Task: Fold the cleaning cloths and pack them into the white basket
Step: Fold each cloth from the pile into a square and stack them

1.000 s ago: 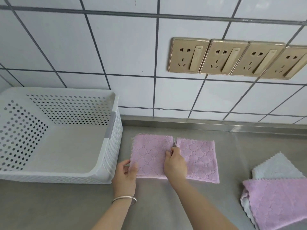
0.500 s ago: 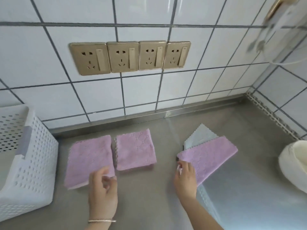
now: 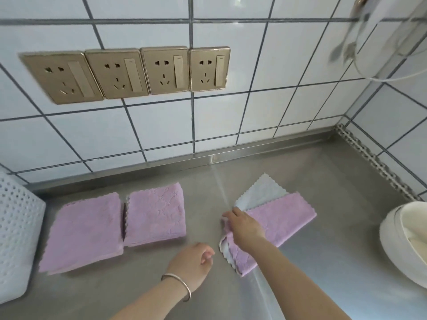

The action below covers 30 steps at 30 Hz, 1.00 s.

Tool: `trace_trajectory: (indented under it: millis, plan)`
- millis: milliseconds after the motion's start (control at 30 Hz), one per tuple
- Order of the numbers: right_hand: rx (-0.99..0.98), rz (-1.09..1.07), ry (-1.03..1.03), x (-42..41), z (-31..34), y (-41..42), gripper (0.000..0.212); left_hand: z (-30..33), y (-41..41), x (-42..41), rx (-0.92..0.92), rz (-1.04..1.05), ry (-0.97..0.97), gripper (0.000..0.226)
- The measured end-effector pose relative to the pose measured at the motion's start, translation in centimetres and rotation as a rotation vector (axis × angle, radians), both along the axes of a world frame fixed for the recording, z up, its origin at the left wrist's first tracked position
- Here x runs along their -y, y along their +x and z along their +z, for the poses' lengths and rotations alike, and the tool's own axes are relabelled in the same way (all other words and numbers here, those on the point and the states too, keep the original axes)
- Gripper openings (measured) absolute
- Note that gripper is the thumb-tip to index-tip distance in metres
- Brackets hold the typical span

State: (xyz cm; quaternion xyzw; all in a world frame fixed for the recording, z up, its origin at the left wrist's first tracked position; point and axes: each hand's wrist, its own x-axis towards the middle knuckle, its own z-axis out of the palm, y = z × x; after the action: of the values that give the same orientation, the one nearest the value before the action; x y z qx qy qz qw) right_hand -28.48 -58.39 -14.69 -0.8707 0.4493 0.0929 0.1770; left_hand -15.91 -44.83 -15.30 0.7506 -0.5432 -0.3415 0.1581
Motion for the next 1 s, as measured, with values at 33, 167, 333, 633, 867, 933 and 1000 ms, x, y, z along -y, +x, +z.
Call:
trace_trajectory:
  millis: [33,167,333,633,867,933,1000]
  plan:
    - [0.002,0.004,-0.010,0.1,-0.1,-0.1,0.051,0.0,0.1,0.1,0.000,-0.006,0.003,0.032]
    - [0.105,-0.046,-0.022,-0.2,0.1,-1.4,0.024,0.7,0.2,0.3,0.089,-0.095,-0.040,0.040]
    - [0.188,0.053,0.145,-2.4,4.9,-2.9,0.022,2.7,-1.9,-0.1,0.027,-0.169,-0.125,0.087]
    - [0.532,-0.049,0.177,-6.7,16.4,-2.7,0.037,6.9,-0.1,-7.0,0.042,0.050,-0.201,0.034]
    - [0.836,-0.233,0.080,-7.8,20.0,-0.2,0.025,11.4,11.5,-13.1,0.071,0.289,-0.345,0.043]
    - [0.903,-0.260,0.062,-8.9,21.1,1.3,0.024,14.1,14.2,-14.3,0.134,0.334,-0.422,0.043]
    - [0.957,-0.254,0.015,-10.3,22.4,2.4,0.023,17.2,16.0,-15.9,0.182,0.369,-0.519,0.038]
